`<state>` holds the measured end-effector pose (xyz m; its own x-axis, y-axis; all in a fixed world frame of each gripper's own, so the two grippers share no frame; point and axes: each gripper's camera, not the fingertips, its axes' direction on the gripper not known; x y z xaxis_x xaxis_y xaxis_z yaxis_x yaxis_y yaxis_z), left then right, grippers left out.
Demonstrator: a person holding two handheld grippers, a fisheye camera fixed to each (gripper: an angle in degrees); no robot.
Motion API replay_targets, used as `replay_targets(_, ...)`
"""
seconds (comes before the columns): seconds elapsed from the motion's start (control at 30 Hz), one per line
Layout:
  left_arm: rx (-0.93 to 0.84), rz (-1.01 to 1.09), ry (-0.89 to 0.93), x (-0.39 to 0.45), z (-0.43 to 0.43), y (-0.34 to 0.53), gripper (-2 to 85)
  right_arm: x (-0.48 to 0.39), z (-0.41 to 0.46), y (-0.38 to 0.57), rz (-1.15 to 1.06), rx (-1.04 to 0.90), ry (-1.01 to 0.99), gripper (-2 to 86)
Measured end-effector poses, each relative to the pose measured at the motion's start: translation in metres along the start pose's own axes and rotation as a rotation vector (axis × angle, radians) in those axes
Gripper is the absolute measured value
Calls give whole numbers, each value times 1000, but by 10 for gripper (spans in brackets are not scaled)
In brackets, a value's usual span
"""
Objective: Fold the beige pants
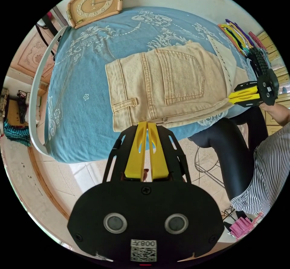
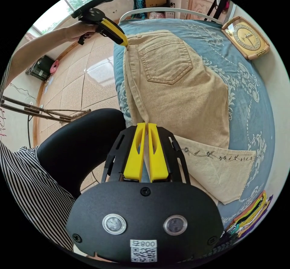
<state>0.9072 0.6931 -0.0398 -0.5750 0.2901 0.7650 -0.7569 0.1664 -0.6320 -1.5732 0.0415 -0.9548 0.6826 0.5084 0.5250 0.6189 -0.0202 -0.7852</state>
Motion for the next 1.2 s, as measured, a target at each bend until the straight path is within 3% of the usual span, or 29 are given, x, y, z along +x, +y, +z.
replay_targets(0.57,172,-221,17,59,8,60,5,13,56,10,92,63,-18,28)
replay_targets(0.7,278,-342,132,70,9,76,3,22,69,17,137,79,-60,36)
replay_targets(0.83,375,-215,361,120,12,58,3,30,81,24,169,91,-96,42)
replay_targets(1.03,361,-42,519,196,34,-8,3,39,97,48,218,126,-157,30)
replay_targets(1.2,307,40,526,239,40,-55,9,106,79,119,415,208,-269,27)
